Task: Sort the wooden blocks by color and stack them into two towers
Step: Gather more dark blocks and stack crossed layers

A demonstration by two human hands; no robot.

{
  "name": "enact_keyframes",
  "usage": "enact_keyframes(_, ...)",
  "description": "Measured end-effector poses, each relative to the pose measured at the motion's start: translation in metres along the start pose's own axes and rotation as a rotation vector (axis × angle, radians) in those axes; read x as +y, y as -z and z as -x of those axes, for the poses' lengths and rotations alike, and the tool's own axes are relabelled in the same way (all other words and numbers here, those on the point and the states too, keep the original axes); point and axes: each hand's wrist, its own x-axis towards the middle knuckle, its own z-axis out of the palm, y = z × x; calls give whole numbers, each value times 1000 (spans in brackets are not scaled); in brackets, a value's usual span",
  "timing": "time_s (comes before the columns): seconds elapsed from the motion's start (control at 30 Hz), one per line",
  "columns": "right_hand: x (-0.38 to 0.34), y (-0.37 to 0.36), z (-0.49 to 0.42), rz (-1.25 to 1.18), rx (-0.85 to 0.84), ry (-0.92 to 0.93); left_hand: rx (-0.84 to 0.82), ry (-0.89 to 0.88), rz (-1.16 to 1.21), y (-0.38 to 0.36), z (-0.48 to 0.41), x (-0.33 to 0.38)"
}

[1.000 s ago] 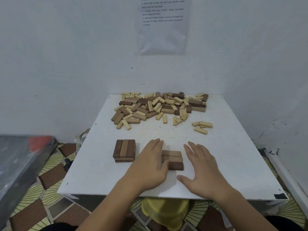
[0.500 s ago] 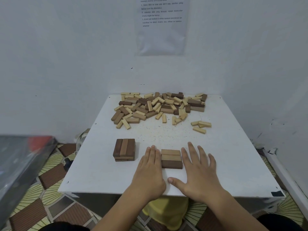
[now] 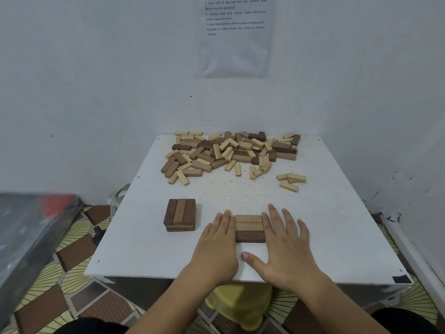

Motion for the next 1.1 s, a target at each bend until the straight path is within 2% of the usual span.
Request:
enact_keyframes(0.3, 3, 1, 1, -58, 14, -7, 2, 6, 61, 3, 4, 1)
enact_keyframes(0.53, 19, 16, -2, -123, 23, -41, 105, -67, 151, 36, 10, -1)
enact_keyframes(0.63, 25, 23, -11, -171, -11, 32, 98, -134, 143, 53, 4, -2)
enact_keyframes(0.73, 26, 29, -19, -245, -55, 147, 24, -151, 107, 56, -8, -2)
enact_keyframes(0.83, 23, 29, -26, -252, -23, 221, 39, -159, 46, 54, -24, -2)
enact_keyframes(1.1, 19, 32, -32, -287, 6, 229, 72, -182, -11, 53, -36, 0)
